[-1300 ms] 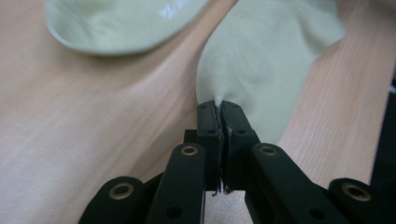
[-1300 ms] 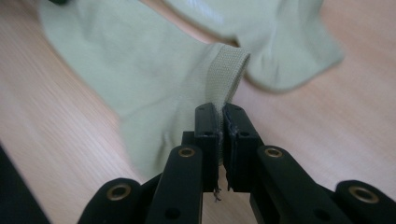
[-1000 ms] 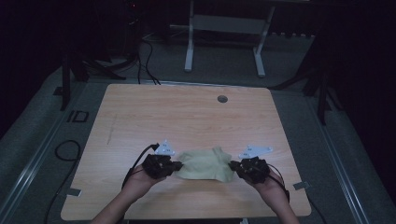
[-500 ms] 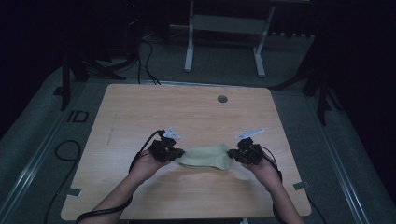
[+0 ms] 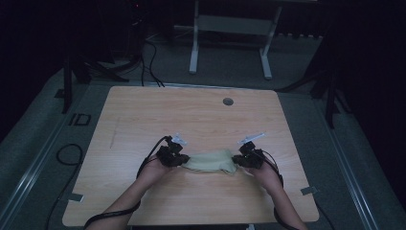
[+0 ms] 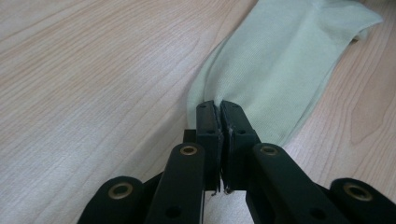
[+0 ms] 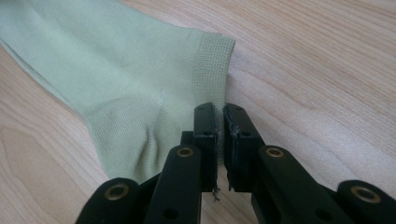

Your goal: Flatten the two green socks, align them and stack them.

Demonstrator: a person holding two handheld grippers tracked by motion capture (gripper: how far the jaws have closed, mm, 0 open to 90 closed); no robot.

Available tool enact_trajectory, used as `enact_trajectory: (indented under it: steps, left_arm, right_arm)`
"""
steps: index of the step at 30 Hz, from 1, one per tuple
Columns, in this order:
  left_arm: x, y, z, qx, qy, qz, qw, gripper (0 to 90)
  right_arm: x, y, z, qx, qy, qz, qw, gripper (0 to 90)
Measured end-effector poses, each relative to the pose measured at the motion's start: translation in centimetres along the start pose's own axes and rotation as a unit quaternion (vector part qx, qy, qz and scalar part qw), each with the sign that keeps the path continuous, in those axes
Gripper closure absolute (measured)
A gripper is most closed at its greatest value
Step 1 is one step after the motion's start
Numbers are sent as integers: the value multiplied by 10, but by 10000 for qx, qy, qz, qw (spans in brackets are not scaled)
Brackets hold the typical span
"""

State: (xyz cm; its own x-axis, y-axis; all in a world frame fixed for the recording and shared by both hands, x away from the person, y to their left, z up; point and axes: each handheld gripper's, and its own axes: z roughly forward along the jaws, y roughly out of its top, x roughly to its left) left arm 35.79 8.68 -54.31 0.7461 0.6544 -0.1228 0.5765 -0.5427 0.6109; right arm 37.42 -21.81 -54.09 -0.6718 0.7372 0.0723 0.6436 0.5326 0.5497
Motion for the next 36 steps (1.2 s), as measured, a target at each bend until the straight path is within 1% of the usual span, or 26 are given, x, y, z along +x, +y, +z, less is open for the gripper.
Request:
enact_trajectory:
  steps: [1, 4, 7, 8, 9, 10, 11, 12, 13, 14, 15, 18, 19, 20, 21, 22, 23, 24, 25, 26, 29, 30, 32, 34, 36]
  left_arm:
    - [-1, -1, 2, 64, 7, 36, 10000, 864]
    - [-1, -3, 6, 105, 19, 34, 9999, 856]
    - [0, -4, 6, 76, 0, -29, 10000, 856]
    - [0, -4, 6, 70, -1, -28, 10000, 848]
    - [0, -4, 6, 46, -32, -44, 10000, 827]
    - [0, -4, 5, -7, -103, -55, 9999, 766]
    - [-1, -4, 4, -52, -149, -56, 9999, 676]
    - [-2, -4, 1, -127, -144, -75, 9998, 619]
    - [-2, -4, 0, -178, -138, -66, 9997, 545]
    - [-3, -4, -3, -287, -89, -70, 9995, 492]
    - [-3, -3, -5, -329, -58, -84, 9994, 451]
    - [-2, -3, -12, -500, -62, -126, 9987, 405]
    - [-2, -3, -14, -545, -107, -133, 9984, 362]
    - [-2, -4, -17, -629, -160, -142, 9978, 345]
    - [-2, -5, -19, -686, -152, -138, 9974, 324]
    - [-3, -6, -21, -741, -133, -158, 9970, 283]
    - [-3, -7, -23, -788, -145, -155, 9967, 264]
    - [-3, -10, -26, -829, -98, -174, 9964, 263]
    - [-3, -10, -26, -829, -98, -174, 9964, 235]
    - [-3, -12, -28, -862, -36, -186, 9961, 235]
    - [-2, -20, -35, -933, 0, -215, 9954, 186]
    - [-1, -23, -37, -992, 36, -244, 9948, 175]
    - [1, -31, -42, -1079, 210, -230, 9937, 161]
    - [4, -39, -45, -1170, 260, -317, 9923, 146]
    - [7, -48, -49, -1206, 296, -389, 9915, 140]
  right_arm:
    - [0, 0, 0, -14, 9, 6, 10000, 836]
    - [0, -1, 1, -35, 3, 10, 10000, 827]
    - [1, -1, 1, -44, -3, 18, 10000, 820]
    - [1, -1, 1, -45, 10, 27, 10000, 808]
    - [1, -1, 1, -34, 37, 28, 10000, 778]
    - [1, 0, 1, -23, 62, 33, 10000, 717]
    - [2, 1, 0, -27, 79, 20, 10000, 681]
    - [2, 1, -1, -32, 47, -1, 10000, 648]
    - [3, 2, -3, -81, 58, -15, 9999, 585]
    - [3, 3, -5, -108, 70, -27, 9999, 541]
    - [4, 4, -8, -147, 60, -34, 9999, 506]
    - [5, 6, -14, -253, 28, -8, 9997, 423]
    - [5, 7, -16, -280, 11, -9, 9996, 395]
    - [5, 7, -17, -295, 5, -1, 9996, 369]
    - [5, 7, -19, -326, 15, 27, 9995, 331]
    - [5, 7, -19, -364, 32, 34, 9993, 298]
    - [5, 7, -20, -381, 44, 53, 9992, 276]
    - [5, 5, -21, -403, 68, 29, 9992, 230]
    - [5, 5, -21, -403, 68, 29, 9992, 230]
    - [6, 4, -20, -402, 73, -17, 9992, 187]
    - [8, 0, -18, -395, 17, -34, 9992, 165]
    - [9, -2, -17, -387, 3, -53, 9992, 162]
    - [8, -4, -17, -418, 27, 1, 9991, 161]
    - [6, -7, -16, -431, -14, 11, 9991, 143]
    - [5, -11, -16, -443, 13, 25, 9990, 143]
